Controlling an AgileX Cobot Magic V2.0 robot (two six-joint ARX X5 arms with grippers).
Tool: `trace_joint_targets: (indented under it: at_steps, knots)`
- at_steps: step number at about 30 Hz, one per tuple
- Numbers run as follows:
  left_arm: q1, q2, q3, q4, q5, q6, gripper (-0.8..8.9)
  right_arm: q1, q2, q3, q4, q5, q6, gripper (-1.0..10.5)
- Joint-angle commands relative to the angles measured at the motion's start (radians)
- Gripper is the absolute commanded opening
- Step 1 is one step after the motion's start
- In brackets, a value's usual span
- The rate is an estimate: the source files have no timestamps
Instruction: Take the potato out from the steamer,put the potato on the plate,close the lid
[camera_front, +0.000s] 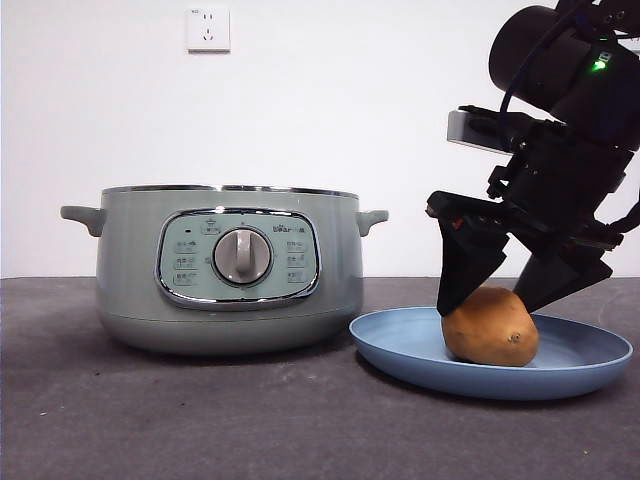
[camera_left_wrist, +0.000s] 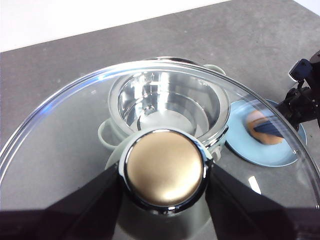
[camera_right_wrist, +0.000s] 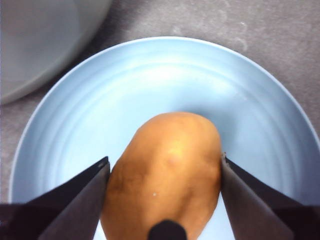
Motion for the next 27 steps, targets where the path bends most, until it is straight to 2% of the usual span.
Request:
trace_joint_targets:
  at_steps: [1, 4, 13, 27]
  knots:
    - [0.002, 0.014, 0.019, 0.076, 0.043, 0.011, -0.09, 0.001, 0.0, -0.009, -0.003, -0.005, 0.013, 5.4]
    - [0.002, 0.048, 0.019, 0.123, 0.066, 0.011, -0.09, 0.001, -0.004, -0.008, -0.004, -0.005, 0.014, 6.0]
    - [0.0, 0.204, 0.019, 0.254, 0.103, 0.012, -0.09, 0.001, -0.119, -0.007, -0.009, -0.002, 0.014, 6.0]
    - [-0.091, 0.5, 0.019, 0.489, 0.117, 0.039, -0.09, 0.001, -0.609, -0.006, -0.138, 0.003, 0.066, 6.0]
